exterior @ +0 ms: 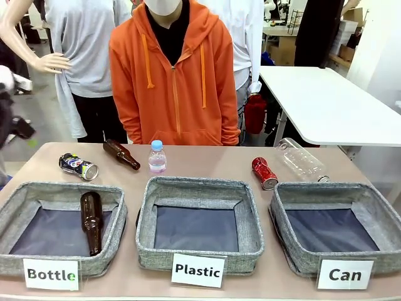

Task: Sort the can waste into the basket.
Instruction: Pick up the can waste from the table and place it in the right Fabric basket.

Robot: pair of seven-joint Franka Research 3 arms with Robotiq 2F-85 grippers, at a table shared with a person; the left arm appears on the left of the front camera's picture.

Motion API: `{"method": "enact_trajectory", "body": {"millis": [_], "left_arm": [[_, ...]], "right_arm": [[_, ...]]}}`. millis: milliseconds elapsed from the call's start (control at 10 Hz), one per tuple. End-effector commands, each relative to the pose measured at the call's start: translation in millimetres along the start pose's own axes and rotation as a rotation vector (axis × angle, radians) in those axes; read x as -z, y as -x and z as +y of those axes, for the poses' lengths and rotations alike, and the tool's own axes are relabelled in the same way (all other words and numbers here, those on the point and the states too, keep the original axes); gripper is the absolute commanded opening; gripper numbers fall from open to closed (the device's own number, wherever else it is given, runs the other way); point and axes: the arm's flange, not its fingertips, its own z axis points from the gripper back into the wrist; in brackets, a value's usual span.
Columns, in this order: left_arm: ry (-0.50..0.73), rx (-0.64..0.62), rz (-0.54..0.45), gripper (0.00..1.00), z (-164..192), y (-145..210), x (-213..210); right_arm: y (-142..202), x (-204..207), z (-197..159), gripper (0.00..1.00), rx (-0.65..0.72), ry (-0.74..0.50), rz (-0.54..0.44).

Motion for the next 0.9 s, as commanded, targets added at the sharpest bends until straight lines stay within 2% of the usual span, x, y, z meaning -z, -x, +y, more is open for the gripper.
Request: {"method": "enact_trajectory", "body": {"millis": [0, 200, 300, 400, 500, 800], "left_arm": [[-0.001, 0.048, 0.04, 1.0, -15.5, -31.9, 26.7], [0.063, 0.06, 0.05, 1.0, -34.8, -55.6, 47.4], [0.08, 0.067, 0.091, 1.0, -39.9, -62.0, 55.8], [0.069, 0.005, 0.141, 1.0, -38.6, -64.0, 54.6], [0.054, 0.088, 0.062, 1.0, -49.2, -53.9, 58.5], [0.066, 0.07, 0.088, 1.0, -48.9, -59.8, 63.1]], "right_arm": [[-2.6, 0.3, -0.6, 1.0, -0.026, -0.025, -0.018], [-2.6, 0.3, -0.6, 1.0, -0.026, -0.025, -0.018], [-2.6, 0.3, -0.6, 1.0, -0.026, -0.025, -0.018], [-2.6, 0.3, -0.6, 1.0, -0.026, -0.025, -0.018], [-2.6, 0.3, -0.6, 1.0, -0.026, -0.025, -0.018], [-2.6, 0.3, -0.6, 1.0, -0.026, -0.025, -0.018]]}}
